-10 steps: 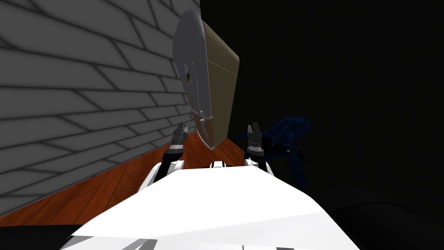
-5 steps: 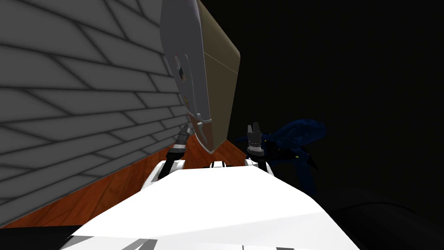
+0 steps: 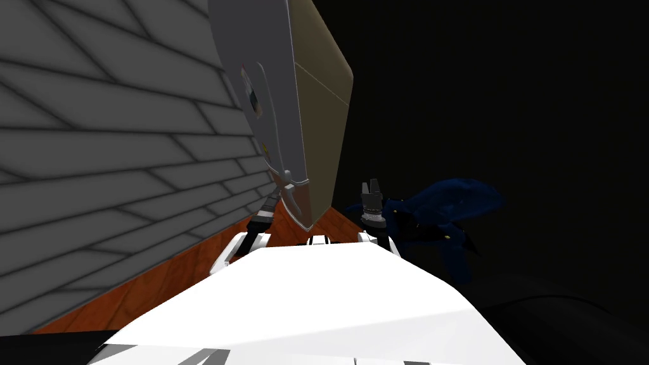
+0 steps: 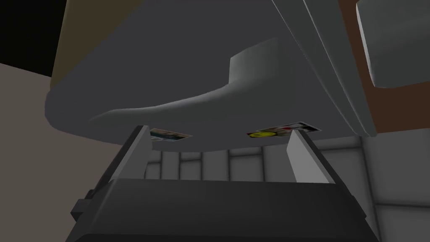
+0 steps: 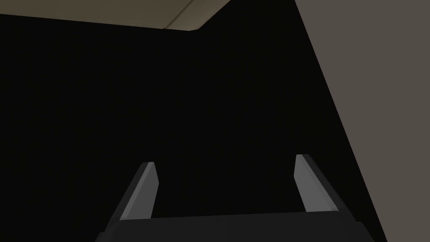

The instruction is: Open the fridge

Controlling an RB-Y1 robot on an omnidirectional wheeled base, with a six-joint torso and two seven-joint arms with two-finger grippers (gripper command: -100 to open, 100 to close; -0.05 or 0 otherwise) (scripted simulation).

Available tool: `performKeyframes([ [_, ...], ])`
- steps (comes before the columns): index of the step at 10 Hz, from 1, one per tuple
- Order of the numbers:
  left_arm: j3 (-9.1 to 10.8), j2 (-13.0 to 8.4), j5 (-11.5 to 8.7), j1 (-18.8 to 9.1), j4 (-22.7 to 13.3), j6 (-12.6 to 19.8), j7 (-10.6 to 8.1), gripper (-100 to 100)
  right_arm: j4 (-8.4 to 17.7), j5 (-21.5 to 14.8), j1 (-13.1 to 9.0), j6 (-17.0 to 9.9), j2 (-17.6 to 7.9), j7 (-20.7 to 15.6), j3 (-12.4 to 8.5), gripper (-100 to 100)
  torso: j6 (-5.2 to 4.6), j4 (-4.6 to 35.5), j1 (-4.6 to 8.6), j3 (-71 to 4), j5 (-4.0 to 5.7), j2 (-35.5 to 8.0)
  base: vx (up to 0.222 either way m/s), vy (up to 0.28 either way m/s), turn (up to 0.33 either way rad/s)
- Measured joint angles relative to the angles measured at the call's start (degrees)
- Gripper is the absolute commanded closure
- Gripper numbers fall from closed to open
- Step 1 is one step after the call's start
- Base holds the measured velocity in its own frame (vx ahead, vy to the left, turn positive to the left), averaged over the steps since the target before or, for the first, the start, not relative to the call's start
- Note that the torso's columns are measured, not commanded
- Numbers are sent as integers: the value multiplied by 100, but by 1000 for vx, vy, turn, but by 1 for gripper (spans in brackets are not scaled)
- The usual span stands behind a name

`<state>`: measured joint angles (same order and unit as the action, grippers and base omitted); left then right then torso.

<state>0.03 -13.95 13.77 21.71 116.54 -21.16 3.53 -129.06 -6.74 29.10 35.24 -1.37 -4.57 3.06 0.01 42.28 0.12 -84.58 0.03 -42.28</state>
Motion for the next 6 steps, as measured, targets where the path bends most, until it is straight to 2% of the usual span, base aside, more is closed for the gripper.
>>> performKeyframes([
  [2, -26, -149, 115, -101, -238, -23, 100, -100, 0, 0, 0, 0, 0, 0, 0, 0, -1, 1, -13, 0, -2, 2, 193, 87, -104],
  [3, -27, -235, 162, -143, -348, -31, 141, -100, 0, 0, 0, 0, 0, 0, 0, 0, 0, 0, -23, 0, -6, 1, 83, 47, -20],
  [4, -26, -245, 167, -148, -361, -34, 149, -100, 0, 0, -1, 0, 0, 0, 0, 0, 1, 7, -3, 17, -1, -29, 63, 2, -16],
  [6, -7, -318, 152, -138, -157, 153, 85, -100, 0, 0, -2, 0, 1, 0, 1, 0, -1, 4, 8, 8, 3, -10, 64, -12, -13],
])
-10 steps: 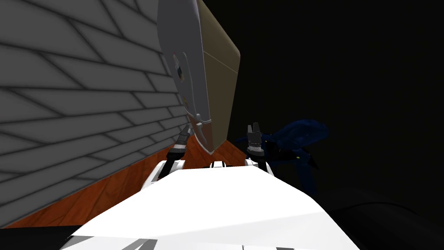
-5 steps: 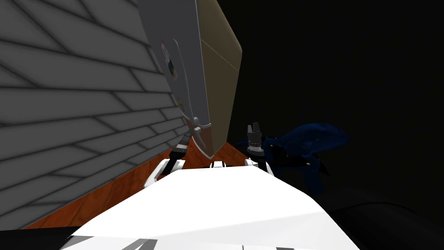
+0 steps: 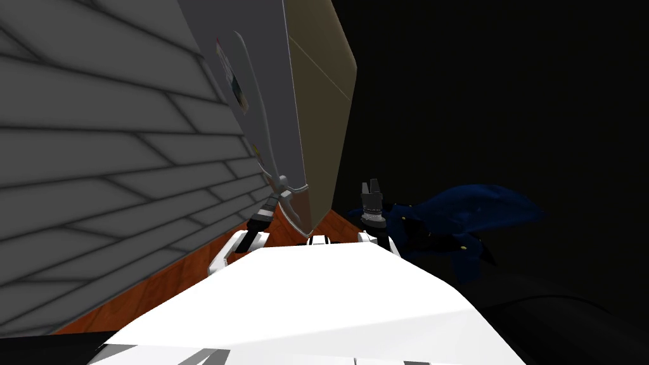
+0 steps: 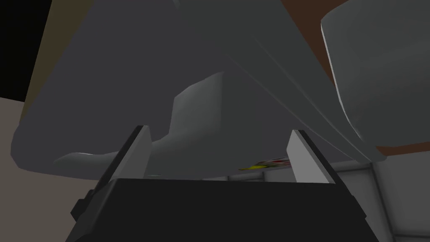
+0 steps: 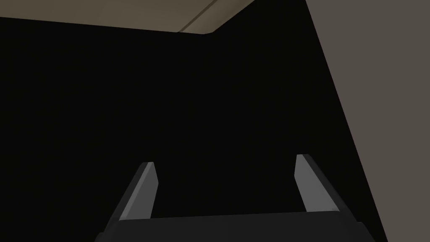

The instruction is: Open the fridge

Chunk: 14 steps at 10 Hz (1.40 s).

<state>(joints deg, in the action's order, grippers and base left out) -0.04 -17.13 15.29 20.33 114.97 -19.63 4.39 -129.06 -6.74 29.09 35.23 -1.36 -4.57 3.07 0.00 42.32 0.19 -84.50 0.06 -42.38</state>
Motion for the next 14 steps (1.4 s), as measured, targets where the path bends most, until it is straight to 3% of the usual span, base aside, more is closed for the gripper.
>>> performKeyframes([
  [1, 2, -4, -1, -2, 9, 21, -8, 100, 0, 0, 0, 0, 0, 0, 0, 0, 1, -1, -14, -1, -4, -1, -51, 2, 28],
  [4, -65, -6, 15, 31, -78, -86, 7, 100, 0, 0, -2, 0, -2, 0, -2, 0, 2, 10, -62, 4, -11, -11, -44, 151, -57],
  [5, -160, -92, 20, 124, -17, -148, -39, 100, 0, 0, -2, -1, -3, 0, -3, 0, 11, 22, -104, -2, -18, -5, -95, 267, -85],
  [8, -302, -233, 27, 210, 51, -247, -131, 100, 1, 0, -2, -1, -3, 0, -3, 0, 9, 22, -39, -41, 9, 46, -110, 256, -60],
  [14, -654, -639, 41, 467, 330, -441, -365, 100, 1, 0, -1, -1, -3, 0, -3, 0, 8, 42, -52, -59, 15, 63, -93, 293, -76],
])
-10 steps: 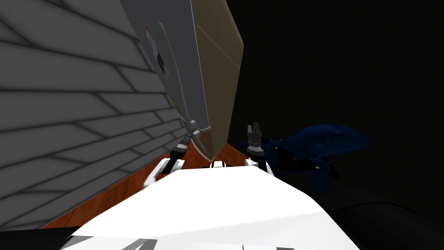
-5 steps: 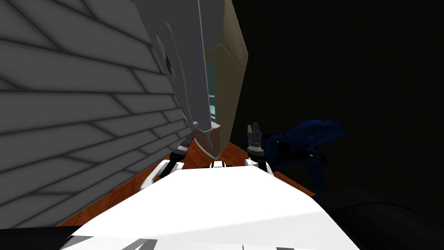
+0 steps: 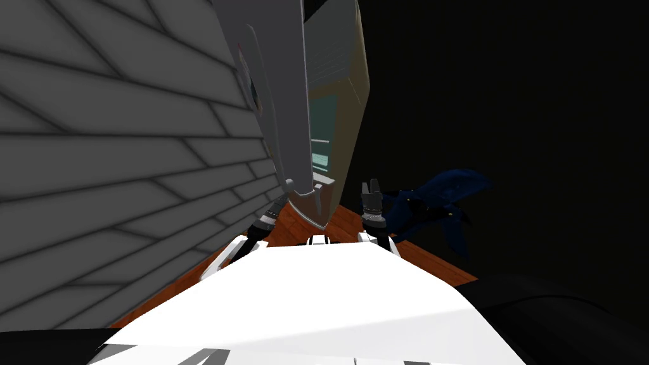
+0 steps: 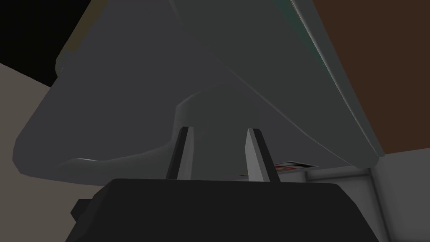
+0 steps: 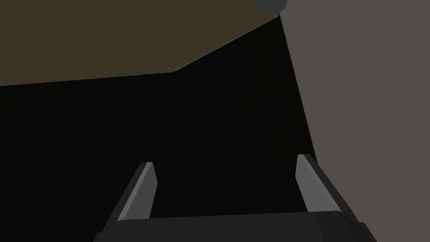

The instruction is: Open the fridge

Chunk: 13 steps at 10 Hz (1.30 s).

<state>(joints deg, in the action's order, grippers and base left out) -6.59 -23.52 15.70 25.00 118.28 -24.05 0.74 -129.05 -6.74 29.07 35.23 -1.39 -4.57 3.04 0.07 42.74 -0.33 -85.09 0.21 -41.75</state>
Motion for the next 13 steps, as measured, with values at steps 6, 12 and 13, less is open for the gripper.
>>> performKeyframes([
  [6, -209, -360, -10, 206, 198, -246, -195, 100, -1, 0, 1, 1, 1, 0, 1, 0, -17, -44, 76, 23, 2, -16, -76, 279, -82],
  [12, -475, -755, 35, 433, 340, -598, -386, 100, 0, 0, 1, 0, 0, 0, 0, 0, -20, -24, -3, -17, -10, 25, -21, 273, -65],
  [13, -510, -795, 43, 426, 351, -627, -420, 100, 0, 0, 1, 0, 0, 0, 0, 0, -21, -22, 25, -22, -4, 34, -22, 261, -64],
])
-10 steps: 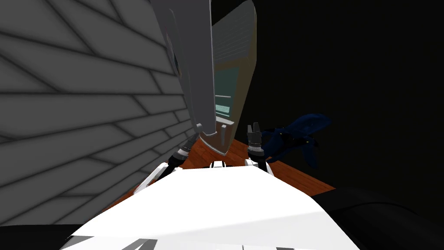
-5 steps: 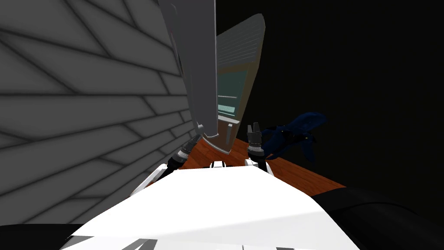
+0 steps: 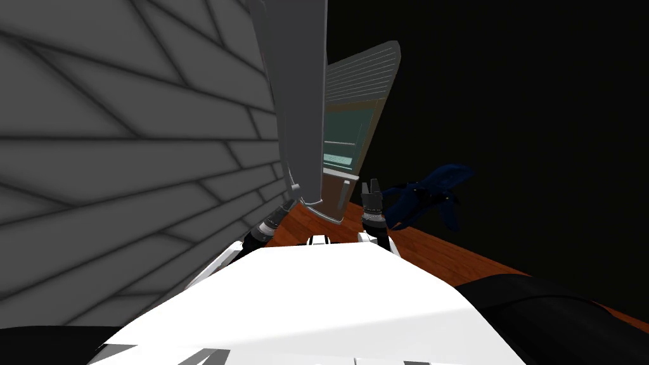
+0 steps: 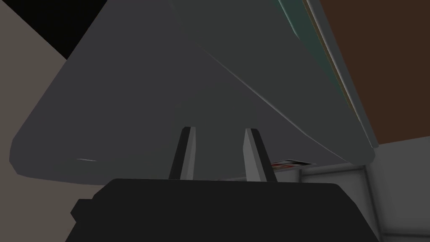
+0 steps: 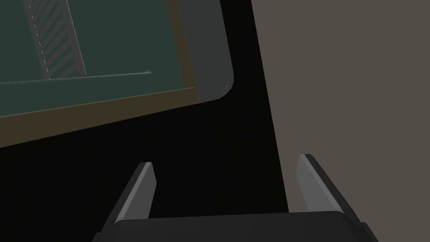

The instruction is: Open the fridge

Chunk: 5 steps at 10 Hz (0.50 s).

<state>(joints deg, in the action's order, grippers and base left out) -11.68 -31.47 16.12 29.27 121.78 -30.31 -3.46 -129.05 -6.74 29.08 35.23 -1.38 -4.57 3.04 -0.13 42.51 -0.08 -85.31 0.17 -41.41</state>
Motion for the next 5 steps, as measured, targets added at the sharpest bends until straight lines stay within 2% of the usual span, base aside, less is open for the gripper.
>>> performKeyframes([
  [5, -141, -265, 28, 148, 128, -290, -118, 100, 0, 0, 1, 0, 0, 0, 0, 0, -1, 1, 9, 12, 0, -20, -14, 264, -73],
])
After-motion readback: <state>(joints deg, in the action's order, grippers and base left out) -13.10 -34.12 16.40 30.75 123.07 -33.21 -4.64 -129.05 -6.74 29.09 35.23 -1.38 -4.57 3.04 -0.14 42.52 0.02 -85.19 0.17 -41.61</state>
